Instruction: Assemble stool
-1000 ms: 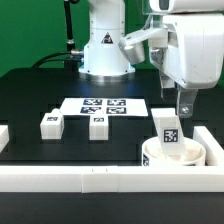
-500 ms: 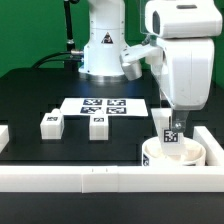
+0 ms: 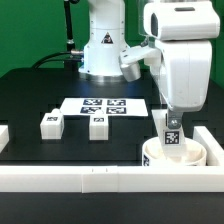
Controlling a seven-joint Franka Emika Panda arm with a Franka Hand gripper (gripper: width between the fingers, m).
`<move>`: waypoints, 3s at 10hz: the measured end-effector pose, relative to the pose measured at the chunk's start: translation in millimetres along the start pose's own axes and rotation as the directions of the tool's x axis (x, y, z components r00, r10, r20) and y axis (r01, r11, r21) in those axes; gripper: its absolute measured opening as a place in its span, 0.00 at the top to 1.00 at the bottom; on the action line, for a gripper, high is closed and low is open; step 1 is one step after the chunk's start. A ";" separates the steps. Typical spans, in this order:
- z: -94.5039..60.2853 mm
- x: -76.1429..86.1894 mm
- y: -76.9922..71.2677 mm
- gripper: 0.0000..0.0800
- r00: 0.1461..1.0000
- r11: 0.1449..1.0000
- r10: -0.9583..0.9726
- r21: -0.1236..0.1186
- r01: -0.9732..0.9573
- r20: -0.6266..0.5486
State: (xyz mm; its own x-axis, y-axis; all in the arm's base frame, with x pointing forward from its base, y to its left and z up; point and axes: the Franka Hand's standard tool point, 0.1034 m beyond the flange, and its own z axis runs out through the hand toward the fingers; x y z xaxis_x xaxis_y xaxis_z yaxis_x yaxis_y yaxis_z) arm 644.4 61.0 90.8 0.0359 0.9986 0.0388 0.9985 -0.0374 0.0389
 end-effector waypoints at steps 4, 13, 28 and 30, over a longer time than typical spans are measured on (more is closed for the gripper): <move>-0.2 0.3 0.2 0.58 0.970 0.970 0.243 0.000 -0.243 -0.002; 1.8 19.8 -6.0 0.58 0.381 0.381 0.924 0.010 -0.924 -0.012; 6.0 63.3 -18.5 0.45 -0.880 -0.889 0.457 0.046 -0.455 0.129; 1.8 66.9 -17.3 0.25 -0.825 -0.833 0.553 0.049 -0.551 0.115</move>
Offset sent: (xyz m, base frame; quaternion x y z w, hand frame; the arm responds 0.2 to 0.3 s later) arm 0.0000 0.0000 0.0000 0.0000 0.0000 0.2667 0.9638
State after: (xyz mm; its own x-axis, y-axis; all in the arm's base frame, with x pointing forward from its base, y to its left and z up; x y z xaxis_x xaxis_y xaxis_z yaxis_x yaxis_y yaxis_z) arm 629.7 128.5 90.9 0.5269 -0.8407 -0.1251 -0.8496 -0.5172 -0.1030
